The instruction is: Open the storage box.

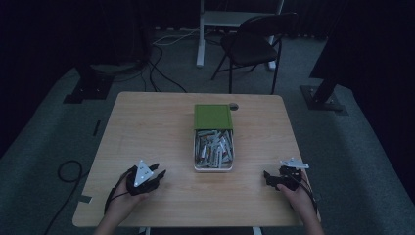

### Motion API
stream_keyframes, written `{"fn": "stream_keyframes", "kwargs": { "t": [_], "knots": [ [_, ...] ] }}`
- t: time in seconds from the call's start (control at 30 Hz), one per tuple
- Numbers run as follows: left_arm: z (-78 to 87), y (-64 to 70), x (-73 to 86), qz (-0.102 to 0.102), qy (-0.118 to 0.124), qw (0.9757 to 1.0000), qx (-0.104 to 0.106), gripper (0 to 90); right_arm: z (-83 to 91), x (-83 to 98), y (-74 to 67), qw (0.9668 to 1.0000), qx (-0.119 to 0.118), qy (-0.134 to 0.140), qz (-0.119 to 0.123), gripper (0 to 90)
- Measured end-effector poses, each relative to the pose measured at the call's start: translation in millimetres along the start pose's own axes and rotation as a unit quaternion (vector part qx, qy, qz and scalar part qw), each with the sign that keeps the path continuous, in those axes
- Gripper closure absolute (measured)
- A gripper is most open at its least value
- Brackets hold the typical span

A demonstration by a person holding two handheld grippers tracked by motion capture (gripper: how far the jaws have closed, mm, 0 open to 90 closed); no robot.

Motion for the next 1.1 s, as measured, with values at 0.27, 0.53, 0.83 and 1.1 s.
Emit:
{"fn": "stream_keyframes", "kwargs": {
  "t": [0.27, 0.53, 0.83, 1.1],
  "knots": [
    [20.3, -31.4, 5.2, 0.066, 0.000, 0.9964, -0.053, 55.2, 0.0, 0.2, 0.0, 1.0000, 0.000, 0.000, 0.001, 10.7],
    [26.0, -51.2, 9.3, 0.124, -0.014, 0.9890, -0.078, 33.6, 0.0, 0.3, -0.1, 1.0000, 0.000, 0.000, 0.000, 10.7],
    [20.5, -57.1, 16.5, 0.180, -0.013, 0.9805, -0.079, 14.6, 0.0, 0.3, -0.1, 1.0000, 0.000, 0.000, 0.001, 10.8],
    [19.7, -65.0, 32.0, 0.163, -0.076, 0.9760, -0.122, 9.7, 0.0, 0.3, -0.1, 1.0000, 0.000, 0.000, 0.000, 10.7]
  ]
}}
Point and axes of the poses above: each handheld gripper's, and its own axes: z roughly backward along the jaws, x roughly out of its underside, y roughly to its right, the point moved 4 cm from there along -z, roughly forward along the jaws, and after that the axes turned 15 degrees about z, right-handed, at the moved point
